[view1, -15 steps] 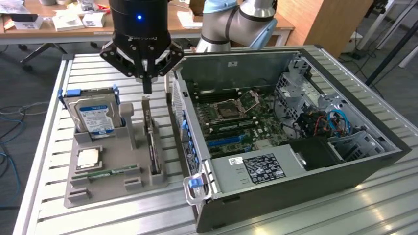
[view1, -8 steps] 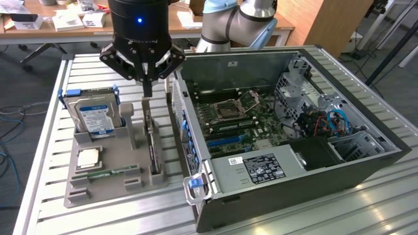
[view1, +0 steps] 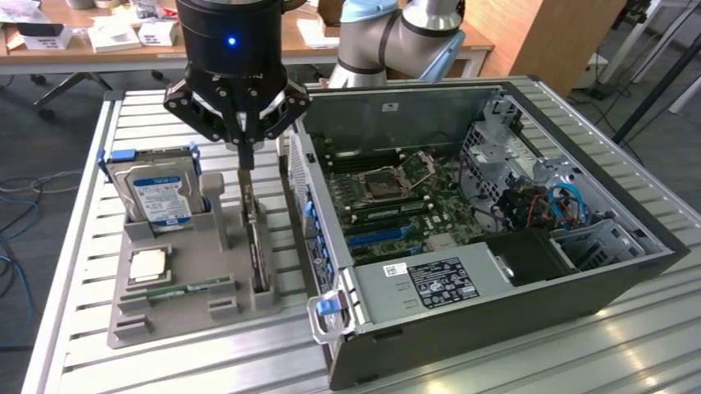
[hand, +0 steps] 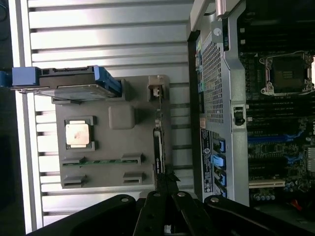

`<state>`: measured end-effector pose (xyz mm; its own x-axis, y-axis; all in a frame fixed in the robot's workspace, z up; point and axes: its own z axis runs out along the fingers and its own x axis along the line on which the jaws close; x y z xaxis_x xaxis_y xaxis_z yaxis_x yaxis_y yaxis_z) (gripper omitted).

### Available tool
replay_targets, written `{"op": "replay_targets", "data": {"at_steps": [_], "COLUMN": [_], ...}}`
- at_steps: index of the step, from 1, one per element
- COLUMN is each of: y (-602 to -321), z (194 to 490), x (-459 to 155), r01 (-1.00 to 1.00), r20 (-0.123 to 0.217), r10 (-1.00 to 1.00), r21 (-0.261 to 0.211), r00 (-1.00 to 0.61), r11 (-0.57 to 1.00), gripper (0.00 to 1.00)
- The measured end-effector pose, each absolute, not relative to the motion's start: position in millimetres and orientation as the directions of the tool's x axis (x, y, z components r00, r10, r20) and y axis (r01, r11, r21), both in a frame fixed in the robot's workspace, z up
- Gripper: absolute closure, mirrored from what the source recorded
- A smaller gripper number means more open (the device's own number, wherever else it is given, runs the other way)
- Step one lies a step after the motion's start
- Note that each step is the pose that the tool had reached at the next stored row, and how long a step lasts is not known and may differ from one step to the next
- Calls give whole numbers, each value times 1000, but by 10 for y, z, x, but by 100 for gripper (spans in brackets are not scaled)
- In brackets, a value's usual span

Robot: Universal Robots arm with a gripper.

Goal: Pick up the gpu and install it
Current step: 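Reach for the gpu, then pick up the gpu and move the gpu toward the slot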

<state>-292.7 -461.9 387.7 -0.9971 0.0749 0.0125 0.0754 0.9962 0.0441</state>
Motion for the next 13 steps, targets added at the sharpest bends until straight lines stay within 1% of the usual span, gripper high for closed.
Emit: {"op": "replay_targets", "data": {"at_steps": [13], "y": [-4621], "z": [3877], "x": [-2927], "r01": [75], "r20": [13], "r10": [75], "r21": [44], "r00": [-997], "r11": [996], "gripper": [90]}}
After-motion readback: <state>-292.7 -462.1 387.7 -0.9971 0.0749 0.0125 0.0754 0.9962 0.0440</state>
